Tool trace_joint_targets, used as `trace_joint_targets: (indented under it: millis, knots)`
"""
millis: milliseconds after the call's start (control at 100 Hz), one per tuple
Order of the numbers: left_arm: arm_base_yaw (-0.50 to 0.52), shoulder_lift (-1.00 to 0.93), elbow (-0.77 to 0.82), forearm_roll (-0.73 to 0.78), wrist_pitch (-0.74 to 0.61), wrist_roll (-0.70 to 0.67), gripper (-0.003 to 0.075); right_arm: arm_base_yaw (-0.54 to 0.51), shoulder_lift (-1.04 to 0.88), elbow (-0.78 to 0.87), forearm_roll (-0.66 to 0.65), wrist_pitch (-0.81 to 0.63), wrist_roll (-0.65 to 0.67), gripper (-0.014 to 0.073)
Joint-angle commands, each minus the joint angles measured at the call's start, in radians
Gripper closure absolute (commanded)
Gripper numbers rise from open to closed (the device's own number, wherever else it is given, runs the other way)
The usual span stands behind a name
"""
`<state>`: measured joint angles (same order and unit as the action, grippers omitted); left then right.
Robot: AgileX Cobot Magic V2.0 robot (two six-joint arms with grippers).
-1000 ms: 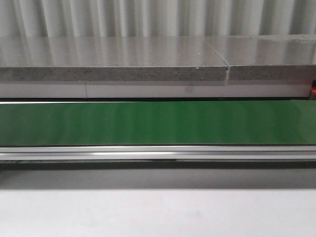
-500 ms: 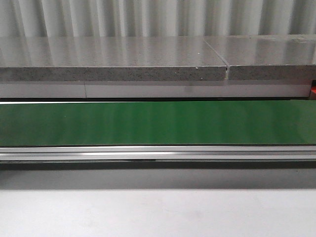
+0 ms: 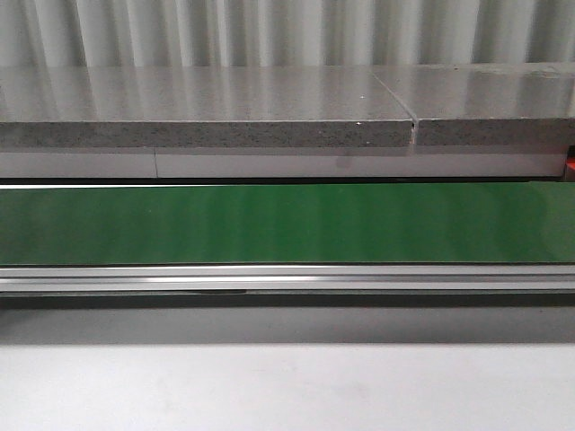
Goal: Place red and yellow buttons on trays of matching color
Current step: 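Set the red button on the green belt and open the left gripper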
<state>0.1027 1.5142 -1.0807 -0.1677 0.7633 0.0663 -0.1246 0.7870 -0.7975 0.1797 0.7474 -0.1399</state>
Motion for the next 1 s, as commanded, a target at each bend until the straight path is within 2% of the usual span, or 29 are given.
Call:
trace_joint_targets:
  millis: [0,50,220,550,690,900,990]
  knots:
    - [-0.005,-0.03,-0.032,-0.018,-0.023,0.005,0.0148,0.003,-0.007,-0.023,0.003,-0.052,-0.006,0.0662]
    - [-0.005,-0.03,-0.032,-0.018,-0.021,0.005,0.0125,0.003,-0.007,-0.023,0.003,-0.052,-0.006,0.0662]
    - [-0.007,-0.059,-0.032,-0.026,-0.023,0.005,0.0135,0.003,-0.007,-0.023,0.003,-0.052,-0.006,0.0662]
    - [-0.003,-0.249,-0.032,-0.015,-0.095,0.004,0.0135,0.003,-0.007,-0.023,0.003,-0.052,-0.006,0.0662]
    - [0.058,-0.272,-0.032,-0.015,-0.099,-0.018,0.0135,0.003,-0.007,-0.023,0.003,-0.052,-0.006,0.0662]
    - [0.221,-0.272,0.013,-0.017,-0.109,-0.102,0.0135,0.003,-0.007,-0.023,0.003,-0.052,-0.006,0.0662]
    - [0.291,-0.272,0.057,-0.017,-0.157,-0.114,0.0135,0.003,-0.007,-0.023,0.003,-0.052,-0.006,0.0662]
